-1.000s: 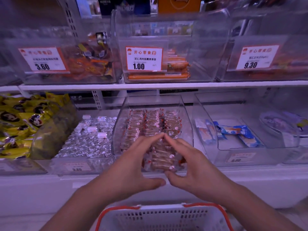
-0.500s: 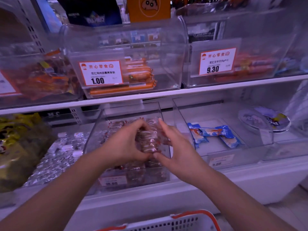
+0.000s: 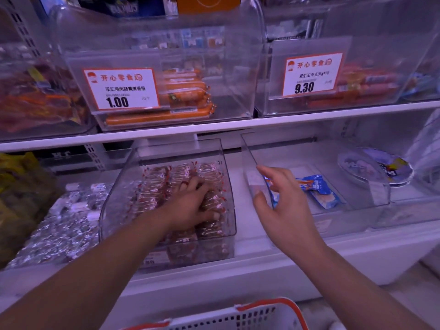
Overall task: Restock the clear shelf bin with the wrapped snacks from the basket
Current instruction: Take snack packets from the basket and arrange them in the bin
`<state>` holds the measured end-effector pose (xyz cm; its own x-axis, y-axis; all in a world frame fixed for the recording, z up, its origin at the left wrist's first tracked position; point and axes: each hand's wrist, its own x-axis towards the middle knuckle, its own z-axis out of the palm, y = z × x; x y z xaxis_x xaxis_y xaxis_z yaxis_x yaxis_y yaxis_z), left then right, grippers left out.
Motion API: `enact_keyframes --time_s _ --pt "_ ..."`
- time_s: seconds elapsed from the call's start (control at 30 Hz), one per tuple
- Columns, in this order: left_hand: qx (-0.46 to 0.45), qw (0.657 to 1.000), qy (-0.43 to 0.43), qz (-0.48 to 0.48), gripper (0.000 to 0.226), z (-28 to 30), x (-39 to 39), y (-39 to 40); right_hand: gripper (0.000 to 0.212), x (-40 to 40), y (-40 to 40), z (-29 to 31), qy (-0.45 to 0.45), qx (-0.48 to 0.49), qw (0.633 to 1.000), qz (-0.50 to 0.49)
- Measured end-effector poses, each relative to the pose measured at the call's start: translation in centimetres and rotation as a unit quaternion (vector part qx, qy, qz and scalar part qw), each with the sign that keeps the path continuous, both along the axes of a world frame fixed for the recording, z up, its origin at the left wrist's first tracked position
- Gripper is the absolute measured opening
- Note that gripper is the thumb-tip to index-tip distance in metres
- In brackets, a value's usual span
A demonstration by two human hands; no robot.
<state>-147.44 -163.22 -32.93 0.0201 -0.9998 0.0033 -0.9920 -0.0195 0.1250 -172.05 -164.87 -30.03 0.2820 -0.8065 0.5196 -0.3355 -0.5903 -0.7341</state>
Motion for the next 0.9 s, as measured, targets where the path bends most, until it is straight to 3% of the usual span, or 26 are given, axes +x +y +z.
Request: enact_keyframes --time_s 0.17,0.37,0.47,0.57,0.77,0.9 --pt "0.065 0.986 -0.154 -0.027 0.097 0.1 0.9 0.2 0.045 0.4 0.6 0.0 0.009 0.001 1.0 0.005" --pt "0.069 0.977 -0.187 -0.079 0.09 0.3 -1.3 -0.5 0.047 0.7 1.2 -0.2 0.01 -0.014 1.0 0.012" --pt "0.139 0.979 -0.135 -0.056 0.087 -0.4 -1.7 -0.7 0.046 0.8 1.3 -0.4 0.007 -0.023 1.0 0.016" --pt "0.153 0.983 -0.097 -0.033 0.084 -0.6 -1.5 -1.0 0.046 0.8 1.7 -0.8 0.011 -0.024 0.999 0.024" --pt "0.016 1.0 -0.012 -0.024 0.09 -0.9 -1.0 -1.2 0.038 -0.1 3.9 -2.3 0.022 -0.06 0.994 0.087" --pt "-0.007 0.998 0.058 -0.021 0.101 0.2 -0.7 -0.8 0.029 -1.7 5.5 -4.9 0.043 -0.06 0.989 0.131"
